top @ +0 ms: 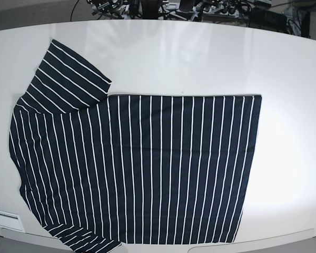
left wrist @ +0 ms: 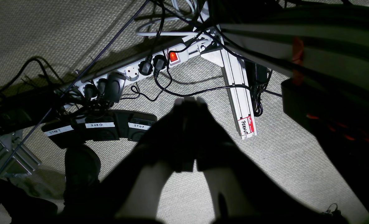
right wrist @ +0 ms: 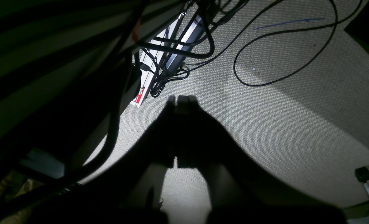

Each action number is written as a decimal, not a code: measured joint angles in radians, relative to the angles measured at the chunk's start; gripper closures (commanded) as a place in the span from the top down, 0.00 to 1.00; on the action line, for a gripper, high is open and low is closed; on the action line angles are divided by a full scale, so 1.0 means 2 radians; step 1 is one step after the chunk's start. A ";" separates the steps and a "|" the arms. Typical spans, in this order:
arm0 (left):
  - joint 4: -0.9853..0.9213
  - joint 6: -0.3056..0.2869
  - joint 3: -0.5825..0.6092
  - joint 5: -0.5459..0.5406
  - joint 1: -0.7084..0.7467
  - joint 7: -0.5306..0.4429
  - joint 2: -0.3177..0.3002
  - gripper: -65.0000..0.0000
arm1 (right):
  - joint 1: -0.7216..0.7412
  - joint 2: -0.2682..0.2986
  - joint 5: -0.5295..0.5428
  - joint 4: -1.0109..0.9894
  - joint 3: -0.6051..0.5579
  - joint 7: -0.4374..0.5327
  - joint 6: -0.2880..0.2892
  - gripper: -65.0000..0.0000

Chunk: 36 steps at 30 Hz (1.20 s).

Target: Fold the T-shirt properly

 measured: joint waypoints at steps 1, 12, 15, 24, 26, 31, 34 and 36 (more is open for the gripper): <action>0.000 0.000 0.000 0.000 0.000 0.000 0.000 0.00 | 0.000 0.000 0.000 0.000 0.000 0.000 0.000 0.00; 0.000 0.000 0.000 0.000 0.000 0.000 0.000 0.00 | 0.000 0.000 0.000 0.000 0.000 0.000 0.000 0.00; 0.000 0.000 0.000 0.000 0.000 0.002 0.000 0.00 | 0.000 0.000 0.000 0.000 0.000 0.000 0.000 0.00; 0.028 -0.002 0.000 0.002 0.030 0.027 -0.016 0.00 | -0.074 0.022 0.000 0.066 0.000 0.002 0.060 0.00; 0.054 -0.025 0.000 0.012 0.053 0.030 -0.032 0.00 | -0.109 0.035 -0.001 0.110 0.000 -0.002 0.058 0.00; 0.159 -0.038 0.000 0.016 0.130 0.061 -0.080 0.00 | -0.199 0.070 0.004 0.251 0.000 -0.029 0.056 0.00; 0.245 -0.038 0.000 0.014 0.182 0.073 -0.119 0.00 | -0.261 0.092 0.004 0.346 0.000 -0.052 0.042 0.00; 0.305 -0.025 0.000 0.014 0.220 0.079 -0.150 0.00 | -0.305 0.107 0.005 0.409 0.000 -0.076 0.012 0.00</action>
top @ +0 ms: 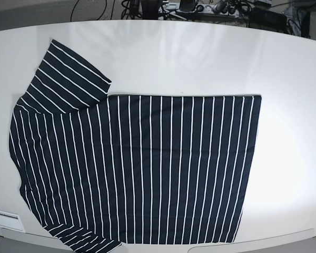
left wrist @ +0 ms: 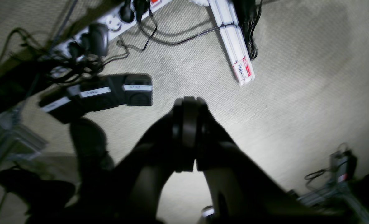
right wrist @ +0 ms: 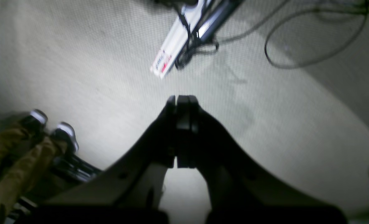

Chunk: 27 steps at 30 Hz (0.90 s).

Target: Fold the T-shirt properly

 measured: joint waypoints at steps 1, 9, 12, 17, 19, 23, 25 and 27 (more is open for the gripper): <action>0.032 0.013 0.000 0.000 0.022 0.000 -0.018 0.00 | -0.023 0.009 -0.001 0.034 0.000 -0.010 -0.021 0.00; 0.282 0.093 -0.026 0.030 0.175 0.036 -0.134 0.00 | -0.172 0.088 -0.009 0.288 0.007 -0.049 -0.116 0.00; 0.354 0.092 -0.069 0.043 0.234 0.040 -0.154 0.00 | -0.229 0.092 -0.046 0.357 0.034 -0.054 -0.135 0.00; 0.456 0.093 -0.170 0.035 0.301 0.046 -0.175 0.00 | -0.284 0.092 -0.053 0.450 0.118 -0.066 -0.148 0.00; 0.494 0.090 -0.212 0.035 0.316 0.057 -0.175 0.00 | -0.283 0.091 -0.051 0.477 0.156 -0.071 -0.145 0.00; 0.551 0.074 -0.272 0.033 0.341 0.069 -0.174 0.00 | -0.278 0.092 -0.045 0.531 0.226 -0.077 -0.132 0.00; 0.577 0.074 -0.291 0.034 0.344 0.068 -0.174 0.00 | -0.282 0.088 -0.017 0.544 0.253 -0.086 -0.126 0.00; 0.601 0.074 -0.308 0.034 0.344 0.066 -0.175 0.00 | -0.283 0.088 -0.003 0.561 0.278 -0.089 -0.120 0.00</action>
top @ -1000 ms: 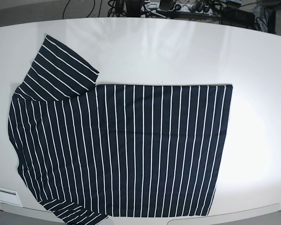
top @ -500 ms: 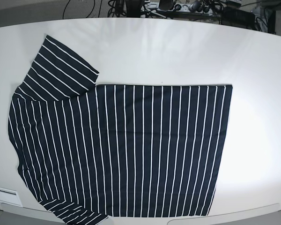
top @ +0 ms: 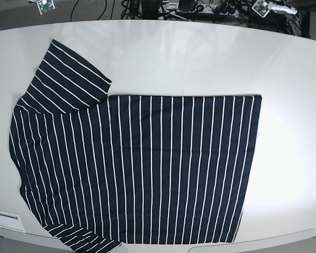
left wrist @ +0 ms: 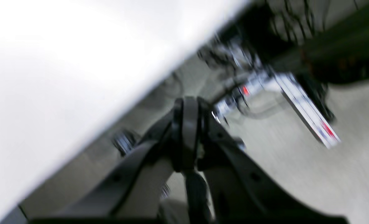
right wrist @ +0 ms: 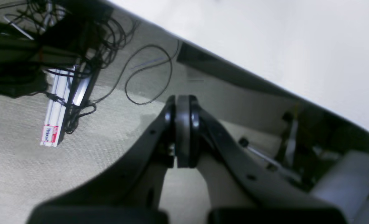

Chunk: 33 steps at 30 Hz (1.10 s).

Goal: Fold the T-shirt properly
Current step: 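Move right gripper to the shirt shoulder, left gripper to its side edge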

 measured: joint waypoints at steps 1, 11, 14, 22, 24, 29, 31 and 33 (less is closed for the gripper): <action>0.010 0.000 -0.008 0.000 0.000 0.001 0.000 0.00 | 0.001 0.000 0.000 0.010 0.013 0.002 0.007 0.00; 0.039 -0.133 -0.029 0.036 -0.121 -0.001 -0.019 0.00 | 0.050 -0.002 0.036 0.023 0.076 0.089 0.181 0.00; 0.021 -0.173 -0.028 0.044 -0.175 -0.011 -0.045 0.00 | 0.103 0.008 0.070 0.024 0.077 0.100 0.209 0.00; -0.041 -0.222 -0.028 0.100 -0.255 -0.075 -0.144 0.41 | 0.135 0.009 0.070 0.024 0.077 0.094 0.224 0.00; -0.067 -0.245 -0.028 0.101 -0.272 -0.106 -0.169 0.44 | 0.135 0.009 0.071 0.024 0.077 0.088 0.229 0.00; -0.139 -0.258 0.005 0.156 -0.296 -0.139 -0.231 0.44 | 0.135 0.009 0.095 0.024 0.075 0.081 0.243 0.00; -0.157 -0.257 0.034 0.175 -0.311 -0.140 -0.255 0.44 | 0.135 0.009 0.101 0.024 0.068 0.081 0.242 0.00; -0.167 -0.245 0.071 0.195 -0.327 -0.151 -0.276 0.44 | 0.135 0.009 0.101 0.024 0.056 0.081 0.242 0.00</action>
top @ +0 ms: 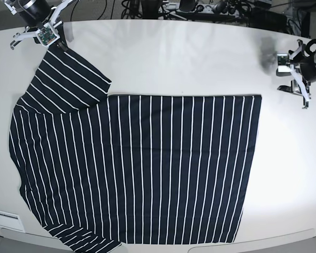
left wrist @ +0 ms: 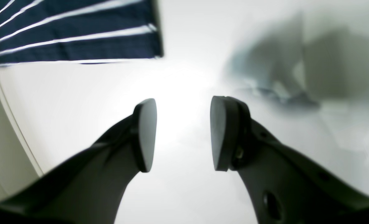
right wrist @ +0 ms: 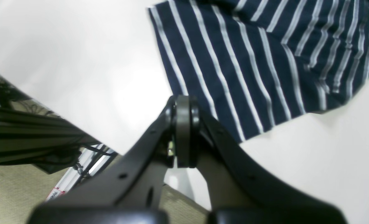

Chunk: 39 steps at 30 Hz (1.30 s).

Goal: Fold the T-shirt properly
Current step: 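Move right gripper to the shirt shoulder, left gripper to its side edge, then grasp the striped shirt edge with both grippers and drag it toward the robot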

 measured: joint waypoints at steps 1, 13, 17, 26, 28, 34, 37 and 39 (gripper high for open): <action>-0.004 0.010 0.019 0.005 -0.009 -0.005 -0.008 0.45 | 0.000 0.000 0.000 0.000 -0.007 0.000 0.000 0.00; -0.025 0.069 0.259 0.052 -0.189 -0.019 -0.002 0.46 | 0.001 0.001 -0.104 0.000 -0.106 -0.006 -0.018 0.00; -0.060 0.096 0.322 0.052 -0.262 -0.021 0.029 0.46 | 0.005 0.000 -0.165 0.000 -0.115 -0.006 -0.063 0.00; -0.123 0.120 0.432 0.047 -0.383 -0.034 0.084 0.46 | 0.049 0.000 -0.176 -0.037 -0.116 -0.004 -0.063 0.00; -0.138 0.128 0.462 0.046 -0.410 -0.034 0.095 0.46 | 0.056 0.001 -0.176 -0.052 -0.116 -0.004 -0.065 0.00; -0.180 0.146 0.529 0.043 -0.477 -0.038 0.127 0.23 | 0.074 0.000 -0.175 -0.063 -0.116 0.003 -0.065 0.00; -0.186 0.151 0.540 0.032 -0.489 -0.019 0.138 0.00 | 0.077 0.001 -0.176 -0.063 -0.116 0.006 -0.067 0.00; -0.187 0.158 0.542 0.012 -0.494 -0.012 0.141 0.00 | 0.079 0.001 -0.176 -0.063 -0.116 0.006 -0.068 0.04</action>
